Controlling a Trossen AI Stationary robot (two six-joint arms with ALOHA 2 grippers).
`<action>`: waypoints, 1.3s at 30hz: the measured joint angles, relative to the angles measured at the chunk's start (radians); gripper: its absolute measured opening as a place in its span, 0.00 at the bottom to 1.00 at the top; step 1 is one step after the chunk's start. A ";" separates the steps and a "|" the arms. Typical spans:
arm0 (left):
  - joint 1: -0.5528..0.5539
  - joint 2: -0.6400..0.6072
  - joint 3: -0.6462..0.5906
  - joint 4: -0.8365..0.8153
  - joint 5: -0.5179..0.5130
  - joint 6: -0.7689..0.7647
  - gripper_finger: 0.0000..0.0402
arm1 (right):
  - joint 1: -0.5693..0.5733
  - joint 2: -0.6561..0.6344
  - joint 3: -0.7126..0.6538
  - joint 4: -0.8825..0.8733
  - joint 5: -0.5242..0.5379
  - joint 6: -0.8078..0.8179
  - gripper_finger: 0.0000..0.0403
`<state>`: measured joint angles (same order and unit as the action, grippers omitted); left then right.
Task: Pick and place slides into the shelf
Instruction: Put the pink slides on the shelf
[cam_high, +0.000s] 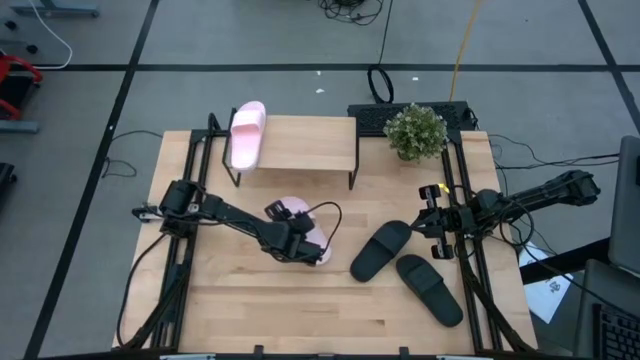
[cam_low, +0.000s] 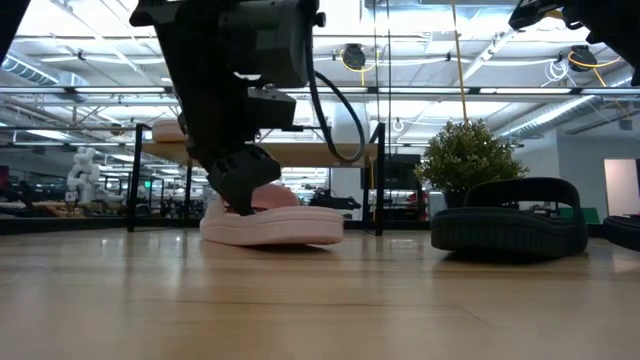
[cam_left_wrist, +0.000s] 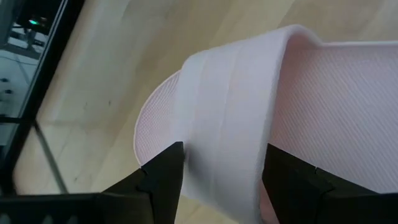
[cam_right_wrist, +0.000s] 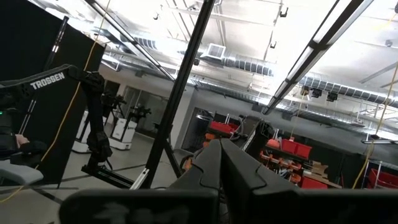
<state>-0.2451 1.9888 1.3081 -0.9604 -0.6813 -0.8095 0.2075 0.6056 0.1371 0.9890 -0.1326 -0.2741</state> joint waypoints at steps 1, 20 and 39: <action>0.000 0.000 -0.002 -0.001 -0.002 -0.003 0.53 | 0.000 0.000 0.000 0.000 0.000 0.000 0.00; -0.008 0.000 -0.003 0.002 -0.006 0.039 0.02 | 0.000 0.000 0.000 -0.030 0.000 0.004 0.00; -0.207 0.002 0.412 -0.385 -0.104 0.011 0.00 | 0.000 -0.001 0.000 -0.030 0.000 0.001 0.00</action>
<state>-0.4524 1.9907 1.7199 -1.3456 -0.7856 -0.7985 0.2075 0.6048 0.1371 0.9593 -0.1326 -0.2733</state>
